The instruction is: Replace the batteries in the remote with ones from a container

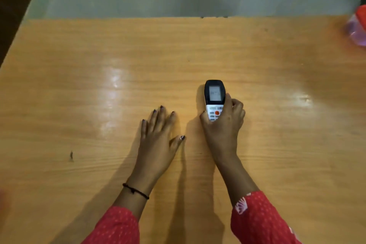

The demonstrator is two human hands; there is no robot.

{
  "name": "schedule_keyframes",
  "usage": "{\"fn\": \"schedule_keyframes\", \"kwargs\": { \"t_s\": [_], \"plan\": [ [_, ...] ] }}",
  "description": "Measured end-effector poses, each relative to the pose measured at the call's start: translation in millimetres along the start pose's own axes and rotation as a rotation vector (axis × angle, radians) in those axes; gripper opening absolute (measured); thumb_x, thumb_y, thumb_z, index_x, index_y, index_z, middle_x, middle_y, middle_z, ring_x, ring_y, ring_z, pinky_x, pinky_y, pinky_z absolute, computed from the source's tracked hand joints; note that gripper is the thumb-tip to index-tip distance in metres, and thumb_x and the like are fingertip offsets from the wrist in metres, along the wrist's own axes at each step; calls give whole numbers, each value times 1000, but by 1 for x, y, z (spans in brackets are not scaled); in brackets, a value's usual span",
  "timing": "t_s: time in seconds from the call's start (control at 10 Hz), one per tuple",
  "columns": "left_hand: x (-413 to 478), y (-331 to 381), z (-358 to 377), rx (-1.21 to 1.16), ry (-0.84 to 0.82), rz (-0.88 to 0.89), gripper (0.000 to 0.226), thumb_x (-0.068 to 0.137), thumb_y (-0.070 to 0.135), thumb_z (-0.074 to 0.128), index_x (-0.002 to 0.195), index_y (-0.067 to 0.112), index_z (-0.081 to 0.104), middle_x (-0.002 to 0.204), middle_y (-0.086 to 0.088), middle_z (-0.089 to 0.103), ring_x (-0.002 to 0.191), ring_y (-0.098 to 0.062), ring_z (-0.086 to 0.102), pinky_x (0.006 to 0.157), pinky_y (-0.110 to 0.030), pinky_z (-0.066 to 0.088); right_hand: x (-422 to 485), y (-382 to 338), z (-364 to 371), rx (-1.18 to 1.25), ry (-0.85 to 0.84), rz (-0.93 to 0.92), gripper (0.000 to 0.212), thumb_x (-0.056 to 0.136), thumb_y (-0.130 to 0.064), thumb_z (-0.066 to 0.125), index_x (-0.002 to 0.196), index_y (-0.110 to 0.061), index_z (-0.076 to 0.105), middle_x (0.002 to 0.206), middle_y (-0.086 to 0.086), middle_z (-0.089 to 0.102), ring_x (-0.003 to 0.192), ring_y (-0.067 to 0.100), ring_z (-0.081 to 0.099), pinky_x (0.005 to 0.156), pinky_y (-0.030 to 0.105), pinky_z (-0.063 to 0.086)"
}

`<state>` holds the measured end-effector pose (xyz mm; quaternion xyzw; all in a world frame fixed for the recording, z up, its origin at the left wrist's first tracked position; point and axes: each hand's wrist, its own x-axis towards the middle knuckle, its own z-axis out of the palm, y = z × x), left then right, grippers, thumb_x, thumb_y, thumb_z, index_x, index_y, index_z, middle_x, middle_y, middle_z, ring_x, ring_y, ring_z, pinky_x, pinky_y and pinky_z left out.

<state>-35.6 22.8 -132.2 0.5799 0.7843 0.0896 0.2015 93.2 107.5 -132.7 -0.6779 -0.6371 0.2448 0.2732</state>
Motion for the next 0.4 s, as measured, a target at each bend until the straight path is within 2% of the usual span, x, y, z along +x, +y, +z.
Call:
{"fn": "schedule_keyframes", "kwargs": {
  "t_s": [0.2,0.3,0.4],
  "plan": [
    [-2,4,-7,-1,-79,-33,64,95,45,38,149,29,8,156,4,-14,143,-12,-18,118,-39,-12,1,-8,-2,-76,-92,97,75,78,-31,66,141,-12,31,131,12,41,115,26,40,100,42,35],
    [-1,11,-24,-37,-130,-70,61,96,39,41,149,28,13,160,0,-6,146,-15,-13,118,-38,-8,-2,-16,-21,-101,-125,111,78,81,-42,64,143,-15,25,136,11,38,120,26,36,100,43,33],
    [-2,27,-61,-163,-127,-75,56,96,32,45,147,24,23,160,-3,2,147,-17,-3,118,-38,-1,-5,-37,-62,-36,-111,136,71,85,-39,61,143,-15,27,137,10,37,124,26,35,103,43,31]
  ]
}}
